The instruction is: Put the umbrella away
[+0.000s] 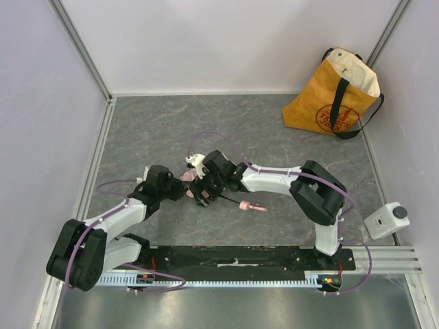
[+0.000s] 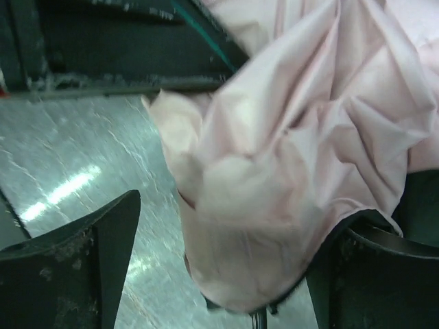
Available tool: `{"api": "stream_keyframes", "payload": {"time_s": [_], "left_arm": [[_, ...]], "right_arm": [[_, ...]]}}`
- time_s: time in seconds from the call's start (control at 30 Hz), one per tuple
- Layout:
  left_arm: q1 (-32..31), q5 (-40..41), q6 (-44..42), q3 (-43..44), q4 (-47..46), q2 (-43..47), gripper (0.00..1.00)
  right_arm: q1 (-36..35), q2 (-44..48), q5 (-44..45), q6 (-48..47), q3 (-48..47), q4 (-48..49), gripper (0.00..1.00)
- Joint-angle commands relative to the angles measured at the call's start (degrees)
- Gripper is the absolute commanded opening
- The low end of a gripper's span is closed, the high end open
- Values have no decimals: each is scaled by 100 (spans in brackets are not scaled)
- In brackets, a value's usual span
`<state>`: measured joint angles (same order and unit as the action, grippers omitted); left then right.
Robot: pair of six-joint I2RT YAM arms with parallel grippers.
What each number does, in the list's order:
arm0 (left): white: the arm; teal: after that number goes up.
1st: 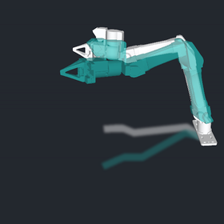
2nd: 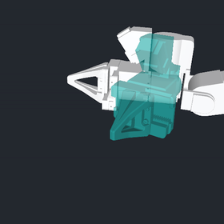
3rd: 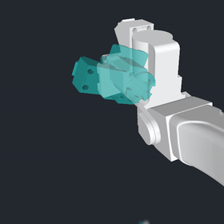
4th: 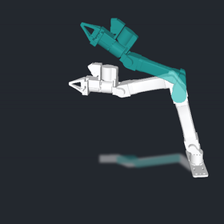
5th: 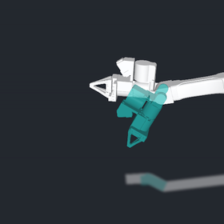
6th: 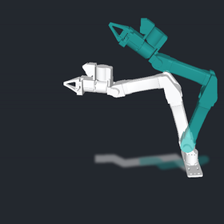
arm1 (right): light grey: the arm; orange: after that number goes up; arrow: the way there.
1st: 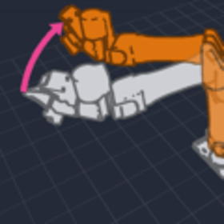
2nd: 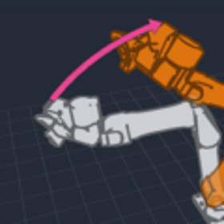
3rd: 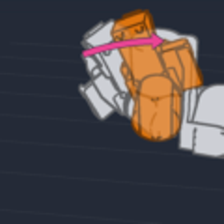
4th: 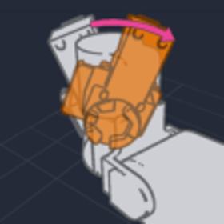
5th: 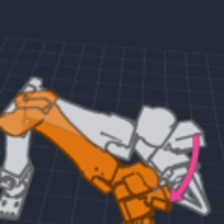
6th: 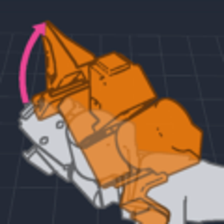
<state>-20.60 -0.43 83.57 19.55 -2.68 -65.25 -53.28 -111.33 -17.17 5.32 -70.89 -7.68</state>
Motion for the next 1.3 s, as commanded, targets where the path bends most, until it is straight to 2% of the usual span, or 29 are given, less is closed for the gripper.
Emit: {"api": "stream_keyframes", "payload": {"time_s": [0.0,0.1,0.2,0.33,0.43,0.7,0.9,0.97,1.07,1.17,1.27], "left_arm": [[-14,236,-745,118,1612,-330,2],[-23,218,-825,251,1797,-427,1],[-23,262,-816,251,1797,-409,2],[-14,280,-798,251,1797,-409,2],[-23,280,-798,251,1797,-409,2],[-14,280,-807,269,1832,-418,2],[-14,201,-755,295,1964,-444,2],[-14,140,-728,304,1955,-479,2],[-23,69,-710,304,1981,-523,2],[-32,69,-684,286,2025,-489,1],[-23,-80,-570,216,2070,-375,2]], "right_arm": [[-341,734,2101,-101,462,-989,98],[-639,1139,2822,-382,498,-1095,98],[-894,1324,3175,-706,366,-1130,98],[-1202,1237,3456,-1024,111,-955,98],[-1430,1017,4009,-1147,-222,-963,98],[-1660,411,4081,-1596,-601,-471,97],[-1677,-37,4054,-1736,-286,143,92],[-1669,-283,4238,-1745,-302,223,82],[-1668,-565,4476,-1658,-346,302,75],[-1668,-723,4810,-1534,-180,460,72],[-1607,-855,4899,-1429,31,548,61]]}}
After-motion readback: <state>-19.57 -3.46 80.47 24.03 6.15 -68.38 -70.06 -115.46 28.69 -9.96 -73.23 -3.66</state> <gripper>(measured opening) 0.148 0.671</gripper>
